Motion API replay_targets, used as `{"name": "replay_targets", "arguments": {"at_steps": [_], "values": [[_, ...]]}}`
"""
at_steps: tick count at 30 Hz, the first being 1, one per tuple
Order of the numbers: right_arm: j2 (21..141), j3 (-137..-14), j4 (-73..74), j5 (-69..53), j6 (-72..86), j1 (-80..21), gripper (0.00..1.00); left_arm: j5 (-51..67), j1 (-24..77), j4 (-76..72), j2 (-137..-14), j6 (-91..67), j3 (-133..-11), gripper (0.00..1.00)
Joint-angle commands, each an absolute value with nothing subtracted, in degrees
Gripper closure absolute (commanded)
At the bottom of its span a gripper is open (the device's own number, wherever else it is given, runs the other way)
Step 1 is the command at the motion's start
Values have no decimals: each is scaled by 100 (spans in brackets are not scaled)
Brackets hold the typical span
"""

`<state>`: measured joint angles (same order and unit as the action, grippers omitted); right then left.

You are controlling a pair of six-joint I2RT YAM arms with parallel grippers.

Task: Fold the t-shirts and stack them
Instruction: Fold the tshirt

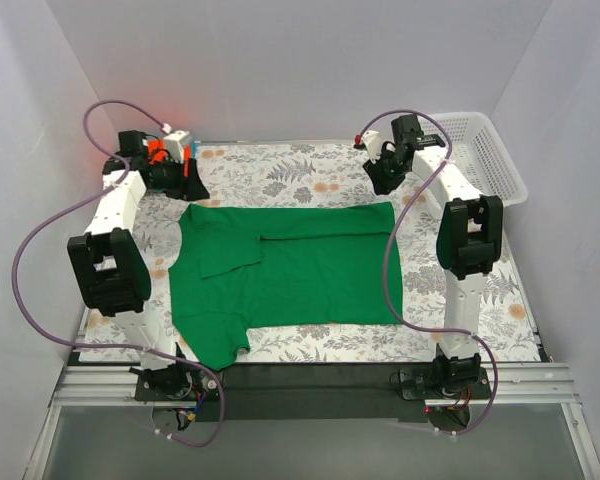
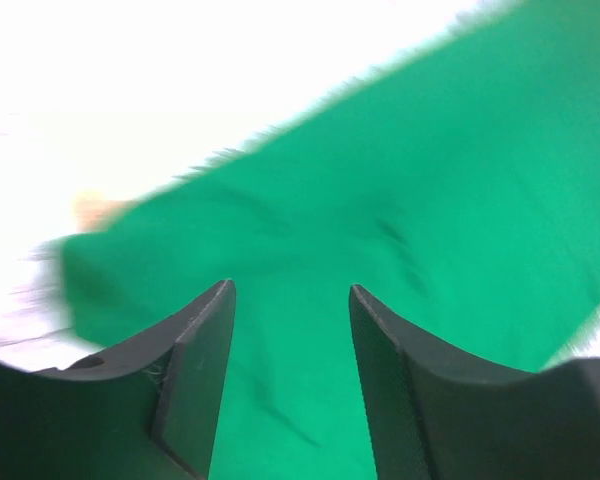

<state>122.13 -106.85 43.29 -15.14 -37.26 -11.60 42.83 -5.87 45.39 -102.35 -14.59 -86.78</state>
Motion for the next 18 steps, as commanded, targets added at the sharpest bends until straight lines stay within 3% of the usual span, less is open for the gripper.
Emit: {"name": "replay_targets", "arguments": {"at_steps": [1,9,18], "values": [[12620,-11318,4333,-1468,-3498,-1064,63,3879,-957,3956,-10643,-2433,-9219,51],[13148,-11663,4333,-1468,-3437,-1019,59,2813,-1020,3498,-11584,-3085,-9703,42],[13131,-11251,4307,-1520,-3472,-888,58,2338,-1090,3164,-11882,-3261,-9483,41]]}}
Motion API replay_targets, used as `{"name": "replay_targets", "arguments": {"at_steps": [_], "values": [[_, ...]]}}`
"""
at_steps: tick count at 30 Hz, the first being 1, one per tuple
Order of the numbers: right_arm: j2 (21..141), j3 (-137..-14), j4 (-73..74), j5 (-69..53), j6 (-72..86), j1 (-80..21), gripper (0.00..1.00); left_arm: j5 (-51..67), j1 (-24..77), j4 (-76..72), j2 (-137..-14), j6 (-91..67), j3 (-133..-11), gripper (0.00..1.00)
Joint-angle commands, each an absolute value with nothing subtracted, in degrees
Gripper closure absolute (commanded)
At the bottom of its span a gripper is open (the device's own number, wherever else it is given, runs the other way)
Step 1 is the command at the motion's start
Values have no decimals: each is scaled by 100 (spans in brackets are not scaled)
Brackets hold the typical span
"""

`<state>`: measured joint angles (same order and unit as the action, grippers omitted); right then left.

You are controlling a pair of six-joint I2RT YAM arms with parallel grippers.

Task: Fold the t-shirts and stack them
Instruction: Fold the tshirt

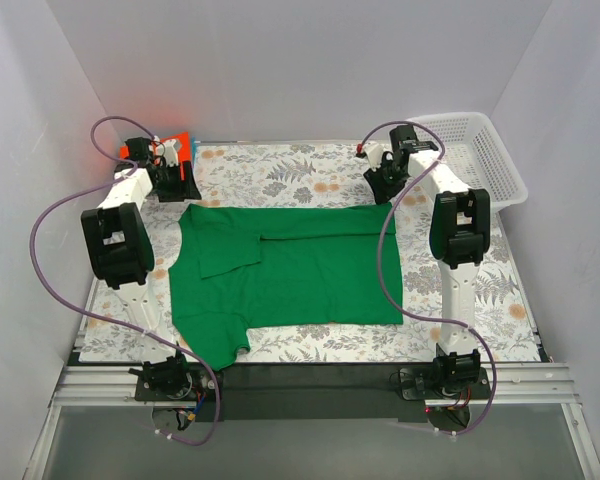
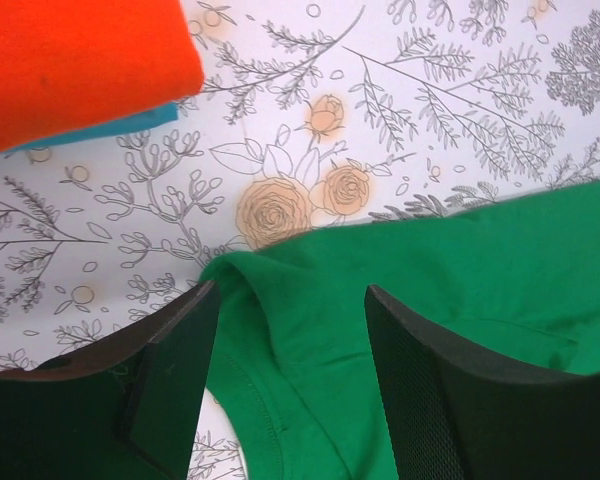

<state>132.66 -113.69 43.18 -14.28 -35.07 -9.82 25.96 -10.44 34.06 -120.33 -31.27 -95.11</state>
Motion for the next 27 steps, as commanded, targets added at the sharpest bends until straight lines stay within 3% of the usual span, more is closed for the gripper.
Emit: {"name": "replay_targets", "arguments": {"at_steps": [1,8,22,27], "values": [[13113,-11241,4307,-1538,-3446,-862,58,2338,-1090,3164,-11909,-3252,-9492,41],[12789,-11031,4351,-1959,-3244,-572,48,2329,-1090,3190,-12067,-3296,-9440,45],[12647,-10599,4403,-2751,-2962,-492,44,2479,-1090,3190,-12243,-3463,-9281,48],[12717,-10810,4412,-2883,-2778,-378,49,2566,-1090,3173,-12296,-3507,-9263,61]]}}
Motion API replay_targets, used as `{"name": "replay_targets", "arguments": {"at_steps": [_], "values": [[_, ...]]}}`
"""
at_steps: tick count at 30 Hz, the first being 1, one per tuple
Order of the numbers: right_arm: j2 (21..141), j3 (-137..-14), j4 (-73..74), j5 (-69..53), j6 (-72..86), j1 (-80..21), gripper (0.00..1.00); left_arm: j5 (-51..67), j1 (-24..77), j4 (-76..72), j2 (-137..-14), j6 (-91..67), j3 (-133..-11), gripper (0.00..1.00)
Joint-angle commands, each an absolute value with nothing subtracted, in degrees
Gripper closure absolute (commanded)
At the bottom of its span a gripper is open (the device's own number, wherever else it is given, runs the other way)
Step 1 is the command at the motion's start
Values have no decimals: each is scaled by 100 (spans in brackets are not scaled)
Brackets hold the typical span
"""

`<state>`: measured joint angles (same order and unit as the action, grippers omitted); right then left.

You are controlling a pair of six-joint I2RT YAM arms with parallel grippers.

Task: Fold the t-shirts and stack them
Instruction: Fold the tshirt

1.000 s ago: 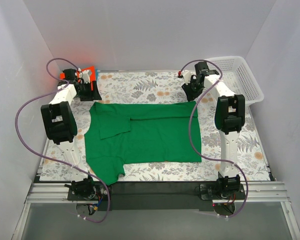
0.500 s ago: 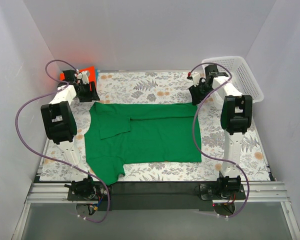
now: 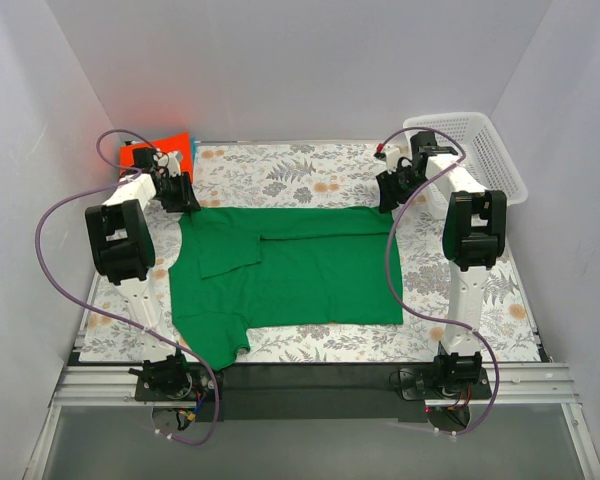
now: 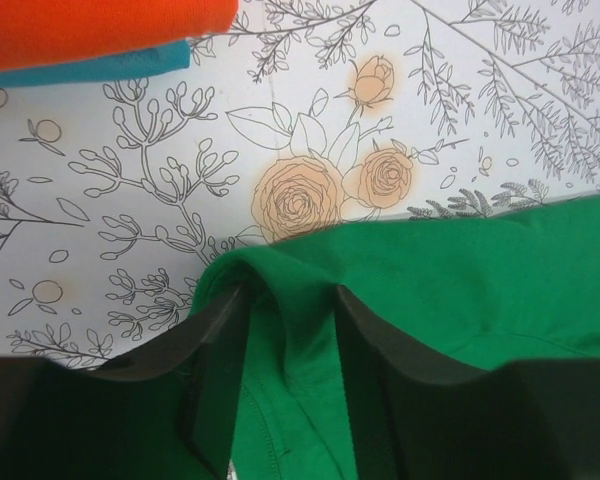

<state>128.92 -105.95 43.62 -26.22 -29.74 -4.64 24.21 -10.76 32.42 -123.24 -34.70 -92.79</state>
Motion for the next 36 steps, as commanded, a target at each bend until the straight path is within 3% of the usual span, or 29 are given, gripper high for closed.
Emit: {"name": "replay_targets", "arguments": {"at_steps": [1,6,10,12,20,28,30,31,32,33,34,36], "values": [[12726,-10819,4430,-2874,-2769,-369,50,2593,-1090,3173,-12322,-3516,-9264,64],[12849,-10837,4456,-2751,-2795,-360,59,2681,-1090,3147,-12366,-3586,-9290,77],[12893,-10828,4456,-2655,-2813,-352,86,2611,-1090,3111,-12366,-3595,-9281,96],[12937,-10863,4447,-2567,-2813,-334,98,2479,-1090,3068,-12279,-3595,-9273,100],[12999,-11109,4324,-2136,-2611,-185,99,1995,-1388,2426,-11795,-3735,-8851,100],[13289,-11679,3991,-2127,-2373,-237,99,2600,-1441,2364,-12172,-4077,-9254,100],[13438,-11856,3955,-2013,-2303,-290,99,2628,-1441,2356,-12296,-4174,-9377,95],[13491,-11987,3955,-1952,-2277,-307,89,2628,-1441,2382,-12322,-4227,-9482,83],[13543,-12188,3938,-1908,-2215,-325,70,2654,-1441,2408,-12261,-4254,-9518,73],[13535,-12269,3929,-1907,-2189,-325,62,2680,-1441,2408,-12174,-4271,-9519,73],[13500,-12322,3929,-1899,-2162,-334,54,2707,-1459,2408,-12068,-4271,-9466,66],[13264,-12287,3920,-2012,-2153,-343,43,2795,-1450,2400,-11779,-4228,-9335,61]]}}
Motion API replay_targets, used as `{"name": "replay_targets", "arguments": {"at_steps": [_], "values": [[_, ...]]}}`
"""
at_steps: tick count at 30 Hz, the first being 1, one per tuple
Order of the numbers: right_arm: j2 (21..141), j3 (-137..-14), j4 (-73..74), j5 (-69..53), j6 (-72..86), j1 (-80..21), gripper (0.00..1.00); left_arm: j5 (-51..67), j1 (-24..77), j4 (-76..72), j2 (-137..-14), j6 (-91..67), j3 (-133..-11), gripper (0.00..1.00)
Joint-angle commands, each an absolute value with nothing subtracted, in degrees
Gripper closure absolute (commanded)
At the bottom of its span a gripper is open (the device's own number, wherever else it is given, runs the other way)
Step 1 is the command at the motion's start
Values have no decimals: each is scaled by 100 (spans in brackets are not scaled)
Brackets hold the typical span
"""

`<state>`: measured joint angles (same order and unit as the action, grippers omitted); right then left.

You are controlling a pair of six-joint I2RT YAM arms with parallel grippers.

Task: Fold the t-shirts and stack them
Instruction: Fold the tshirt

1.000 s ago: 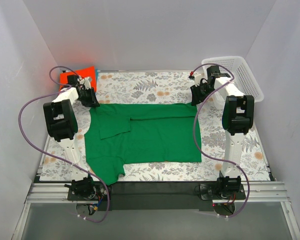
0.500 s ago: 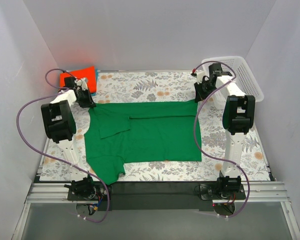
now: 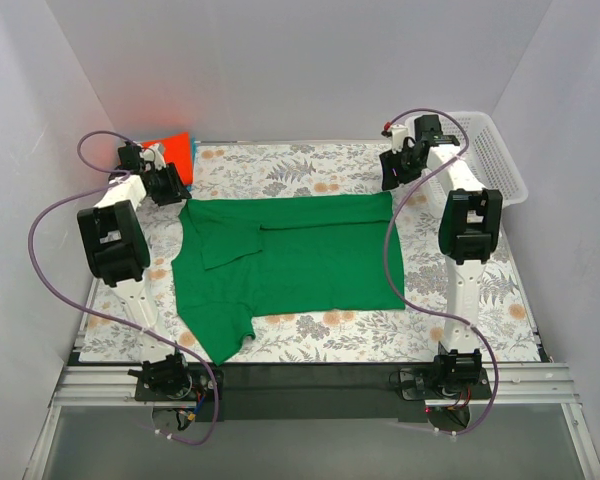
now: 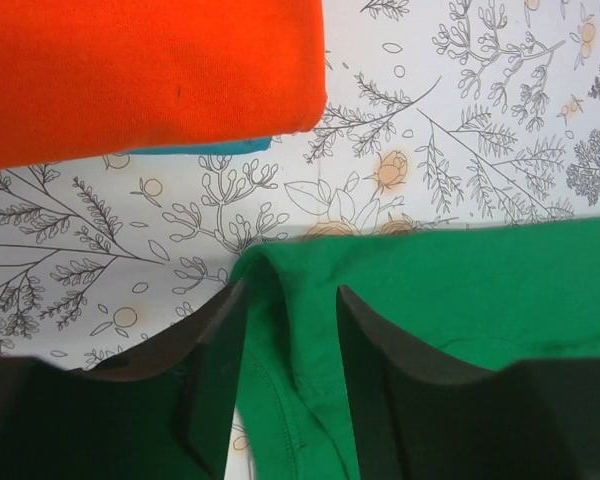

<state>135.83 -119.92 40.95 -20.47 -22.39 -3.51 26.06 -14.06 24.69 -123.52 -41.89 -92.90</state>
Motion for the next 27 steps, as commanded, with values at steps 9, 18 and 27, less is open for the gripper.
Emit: {"name": "replay_targets", "arguments": {"at_steps": [9,18,27], "values": [[11604,-10470,3964,-2715,-2329,-474,38,3629,-1521,2733,-10126,-3648,-7649,57],[10925,-8439,3920,-2839,-2505,-738,57,3771,-1521,2813,-9581,-3340,-6215,62],[11486,-8181,3384,-2163,-2549,-765,58,3262,-1521,2760,-9914,-3251,-5923,63]]}}
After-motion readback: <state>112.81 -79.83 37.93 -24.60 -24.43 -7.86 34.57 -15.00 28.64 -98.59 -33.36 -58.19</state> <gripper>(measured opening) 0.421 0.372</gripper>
